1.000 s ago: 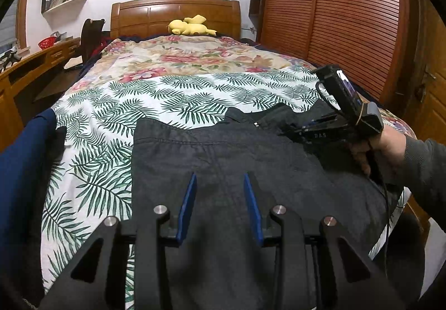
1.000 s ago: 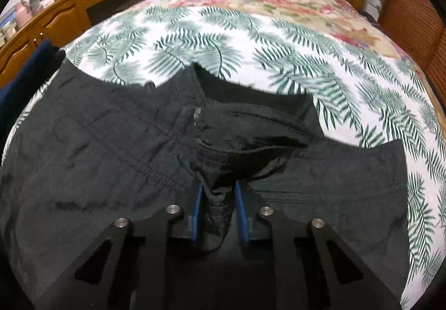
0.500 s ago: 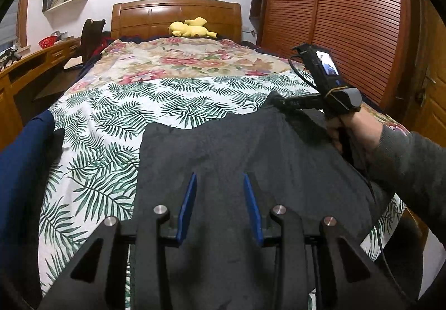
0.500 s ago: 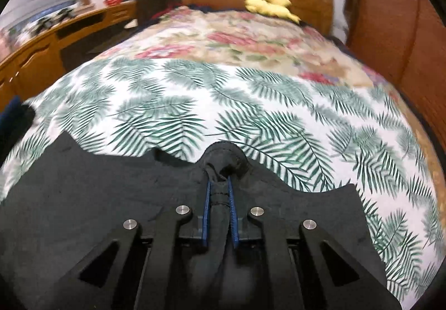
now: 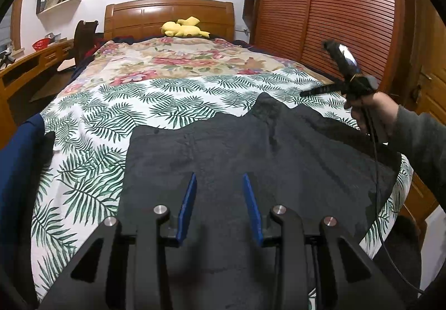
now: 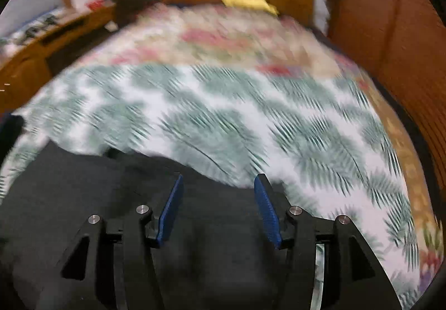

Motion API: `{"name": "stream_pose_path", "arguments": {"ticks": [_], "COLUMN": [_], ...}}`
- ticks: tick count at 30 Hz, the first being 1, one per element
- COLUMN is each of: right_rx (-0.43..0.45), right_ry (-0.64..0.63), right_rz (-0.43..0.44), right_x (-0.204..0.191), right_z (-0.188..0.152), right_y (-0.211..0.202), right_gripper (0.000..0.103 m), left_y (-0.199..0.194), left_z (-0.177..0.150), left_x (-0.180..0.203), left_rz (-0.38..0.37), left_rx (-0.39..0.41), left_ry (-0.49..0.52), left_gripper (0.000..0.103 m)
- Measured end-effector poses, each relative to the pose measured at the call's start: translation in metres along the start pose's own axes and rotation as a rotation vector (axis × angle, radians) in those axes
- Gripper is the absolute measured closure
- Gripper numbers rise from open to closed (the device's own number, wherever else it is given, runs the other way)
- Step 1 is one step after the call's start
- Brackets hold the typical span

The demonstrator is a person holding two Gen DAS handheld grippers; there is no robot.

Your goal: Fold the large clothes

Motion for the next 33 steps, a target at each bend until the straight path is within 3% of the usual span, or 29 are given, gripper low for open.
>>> {"name": "stream_pose_path", "arguments": {"ticks": [3,7,11,12,14,16,20,24,25,27,29,33], "right_rx": [-0.069,-0.124,-0.134,-0.134,-0.124,-0.086,0.128,0.263,0.253,0.138,0.061,0.034], "right_ry": [0.06,0.178,0.201,0.193,0.16,0.089,-0.006,0.125,0.156,0.227,0.232,0.226], "right_rz": [-0.029,0.034,0.088,0.095,0.109,0.094,0.091,-0.02,-0.066,-0.152,-0.142,-0.109], "right_x": [0.029,0.057,0.059,0.057,0.051,0.041,0.029,0.063,0.071,0.088,0.092,0.091], "right_z": [-0.017,-0.036,-0.038,-0.036,-0.032,-0.027,-0.014,-0.002,-0.002,-0.008,-0.015,-0.021], "right_y": [0.026,0.045,0.049,0.049,0.047,0.041,0.0,-0.03,-0.029,-0.009,0.008,0.012], "right_gripper": [0.049,0.049,0.05,0.053,0.075,0.094,0.098,0.099,0.099,0.099,0.099,0.091], "left_y": [0.002,0.006,0.009,0.01,0.011,0.013,0.014,0.014,0.014,0.014,0.013,0.013], "left_z": [0.001,-0.001,-0.002,-0.002,-0.002,-0.002,-0.002,-0.003,-0.003,-0.003,-0.002,-0.002], "left_x": [0.004,0.008,0.009,0.009,0.008,0.009,0.01,0.01,0.011,0.013,0.014,0.015], "left_rz": [-0.007,-0.006,-0.003,-0.003,-0.002,-0.001,-0.001,-0.002,-0.005,-0.005,-0.008,-0.013], "left_rx": [-0.001,-0.011,-0.02,-0.021,-0.022,-0.025,-0.026,-0.027,-0.027,-0.03,-0.028,-0.031], "left_ry": [0.006,0.017,0.02,0.019,0.02,0.02,0.023,0.021,0.021,0.026,0.029,0.033], "left_gripper": [0.07,0.07,0.07,0.07,0.07,0.07,0.07,0.07,0.07,0.07,0.07,0.07]}}
Point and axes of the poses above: each gripper's, at about its wrist camera, not at the fingertips, and y roughly the way its jaws point, x to its right, z to its top, the point moved 3 cm from there along y, roughly the way its jaws point, and after that the axes turned 1 degree about -x, right-handed, at the moved point
